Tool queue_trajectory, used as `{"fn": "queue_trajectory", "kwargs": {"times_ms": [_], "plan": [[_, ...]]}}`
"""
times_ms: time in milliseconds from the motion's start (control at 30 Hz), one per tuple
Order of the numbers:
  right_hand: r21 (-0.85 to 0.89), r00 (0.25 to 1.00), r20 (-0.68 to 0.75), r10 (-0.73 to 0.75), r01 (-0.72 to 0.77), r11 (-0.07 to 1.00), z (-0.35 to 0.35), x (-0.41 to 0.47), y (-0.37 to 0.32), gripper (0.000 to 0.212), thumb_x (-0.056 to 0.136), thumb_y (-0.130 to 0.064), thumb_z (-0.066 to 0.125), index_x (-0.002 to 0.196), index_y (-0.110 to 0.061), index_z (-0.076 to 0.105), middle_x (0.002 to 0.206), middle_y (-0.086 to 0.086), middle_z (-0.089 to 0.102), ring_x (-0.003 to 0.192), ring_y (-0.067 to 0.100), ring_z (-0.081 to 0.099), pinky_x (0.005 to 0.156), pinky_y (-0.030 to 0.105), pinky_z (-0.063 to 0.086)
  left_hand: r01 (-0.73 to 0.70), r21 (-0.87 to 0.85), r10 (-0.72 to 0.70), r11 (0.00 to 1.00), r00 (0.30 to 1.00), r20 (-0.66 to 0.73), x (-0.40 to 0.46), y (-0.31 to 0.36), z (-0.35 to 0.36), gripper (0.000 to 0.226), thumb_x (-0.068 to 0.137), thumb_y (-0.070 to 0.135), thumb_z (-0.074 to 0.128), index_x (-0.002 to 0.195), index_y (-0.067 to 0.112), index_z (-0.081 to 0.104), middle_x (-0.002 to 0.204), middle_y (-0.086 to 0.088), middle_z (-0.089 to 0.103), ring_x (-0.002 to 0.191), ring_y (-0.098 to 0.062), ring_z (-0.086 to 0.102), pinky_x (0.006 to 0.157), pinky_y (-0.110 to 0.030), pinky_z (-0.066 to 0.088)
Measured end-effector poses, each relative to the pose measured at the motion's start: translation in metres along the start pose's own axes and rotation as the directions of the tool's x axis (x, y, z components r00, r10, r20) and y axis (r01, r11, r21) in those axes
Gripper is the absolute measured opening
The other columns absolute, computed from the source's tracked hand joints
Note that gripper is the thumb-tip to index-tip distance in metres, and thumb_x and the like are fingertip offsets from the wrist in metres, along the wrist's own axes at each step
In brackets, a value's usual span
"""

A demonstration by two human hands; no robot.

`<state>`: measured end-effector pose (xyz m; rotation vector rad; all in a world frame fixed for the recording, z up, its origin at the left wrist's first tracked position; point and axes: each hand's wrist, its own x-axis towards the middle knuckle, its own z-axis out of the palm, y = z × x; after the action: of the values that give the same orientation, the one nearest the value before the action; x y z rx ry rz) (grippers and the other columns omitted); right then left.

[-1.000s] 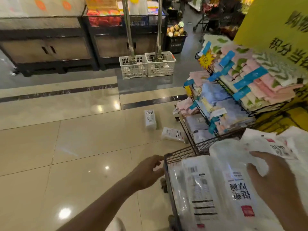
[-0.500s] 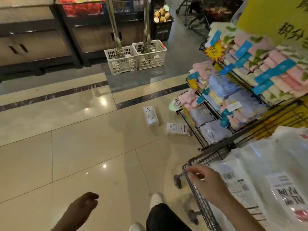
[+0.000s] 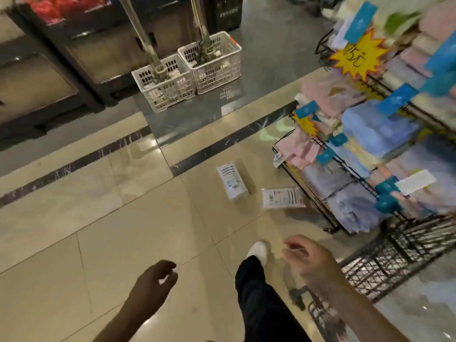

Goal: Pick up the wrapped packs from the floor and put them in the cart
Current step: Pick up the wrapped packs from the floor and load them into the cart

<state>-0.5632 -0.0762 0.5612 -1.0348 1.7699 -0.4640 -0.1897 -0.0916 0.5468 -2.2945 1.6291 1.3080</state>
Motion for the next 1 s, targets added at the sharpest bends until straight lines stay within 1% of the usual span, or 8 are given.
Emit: {"fn": "queue_trajectory", "kwargs": {"times_ms": [133,300,467,633,700,800,933,1000], "plan": [[-0.029,0.994,0.005,0.112,-0.111,0.993,-0.008,0.088,-0.008,0.011,0.096,-0.033,0.071,0.099,-0.044,0.066,0.104,-0.016,0.071,0.098,0.008,0.068,0.082,0.032,0.056,-0.175,0.115,0.172,0.978,0.985,0.036,0.117,0.095,-0.009,0.029,0.103,0.032,0.061,0.131,0.026,0.065,0.116,0.008,0.063,0.108,-0.011,0.060,0.093,-0.027,0.047],[-0.085,0.955,0.031,0.295,-0.291,0.953,0.002,0.177,0.024,0.012,0.096,-0.036,0.070,0.107,-0.039,0.066,0.110,-0.013,0.070,0.102,0.012,0.067,0.084,0.030,0.051,-0.216,0.126,0.202,0.968,0.972,0.119,0.249,0.150,0.019,0.030,0.101,0.029,0.062,0.131,0.024,0.066,0.117,0.008,0.063,0.108,-0.010,0.058,0.090,-0.025,0.042],[-0.194,0.901,-0.003,0.433,-0.426,0.884,0.049,0.298,0.126,0.056,0.088,-0.037,0.078,0.140,-0.032,0.058,0.126,-0.005,0.062,0.107,0.013,0.063,0.098,0.035,0.051,-0.149,0.175,0.119,0.973,0.978,0.173,0.413,0.135,0.112,0.040,0.098,0.028,0.067,0.136,0.017,0.063,0.127,-0.005,0.064,0.111,-0.018,0.060,0.092,-0.028,0.043],[-0.451,0.951,-0.079,0.298,-0.300,0.840,0.104,0.464,0.233,0.098,0.086,-0.047,0.077,0.164,-0.034,0.019,0.166,0.002,0.025,0.145,0.025,0.038,0.109,0.038,0.041,0.047,0.077,-0.052,0.996,0.997,0.064,0.582,0.111,0.220,0.088,0.088,0.044,0.080,0.157,0.014,0.036,0.150,-0.022,0.046,0.137,-0.034,0.051,0.110,-0.042,0.043],[-0.588,0.972,-0.078,0.222,-0.225,0.777,0.120,0.526,0.270,0.108,0.086,-0.056,0.073,0.165,-0.036,0.002,0.173,0.005,0.003,0.155,0.031,0.020,0.117,0.044,0.035,0.142,-0.051,-0.142,0.988,0.990,0.013,0.647,0.113,0.255,0.116,0.078,0.054,0.087,0.164,0.016,0.019,0.159,-0.022,0.033,0.145,-0.037,0.041,0.117,-0.045,0.038],[-0.771,0.990,-0.065,0.124,-0.128,0.624,0.131,0.606,0.314,0.121,0.085,-0.060,0.069,0.160,-0.038,-0.023,0.172,0.006,-0.021,0.158,0.035,-0.008,0.126,0.052,0.010,0.243,-0.316,-0.261,0.917,0.965,-0.013,0.728,0.120,0.299,0.152,0.048,0.073,0.094,0.164,0.031,0.006,0.162,-0.017,0.027,0.147,-0.041,0.039,0.116,-0.054,0.042],[-0.890,0.998,-0.017,0.067,-0.045,0.453,0.135,0.668,0.342,0.134,0.079,-0.044,0.077,0.156,-0.036,-0.032,0.170,0.003,-0.029,0.157,0.033,-0.023,0.124,0.052,-0.015,0.312,-0.376,-0.335,0.872,0.942,0.007,0.778,0.118,0.343,0.166,0.033,0.070,0.095,0.156,0.050,-0.015,0.153,-0.021,0.041,0.126,-0.047,0.056,0.096,-0.061,0.056],[-0.892,0.997,0.017,0.074,-0.019,0.452,0.136,0.679,0.347,0.131,0.078,-0.047,0.077,0.158,-0.037,-0.026,0.173,-0.001,-0.017,0.159,0.031,-0.018,0.124,0.054,-0.013,0.293,-0.352,-0.337,0.889,0.939,-0.069,0.784,0.112,0.354,0.153,0.049,0.062,0.096,0.157,0.049,-0.012,0.149,-0.023,0.043,0.122,-0.048,0.058,0.098,-0.060,0.056]]}}
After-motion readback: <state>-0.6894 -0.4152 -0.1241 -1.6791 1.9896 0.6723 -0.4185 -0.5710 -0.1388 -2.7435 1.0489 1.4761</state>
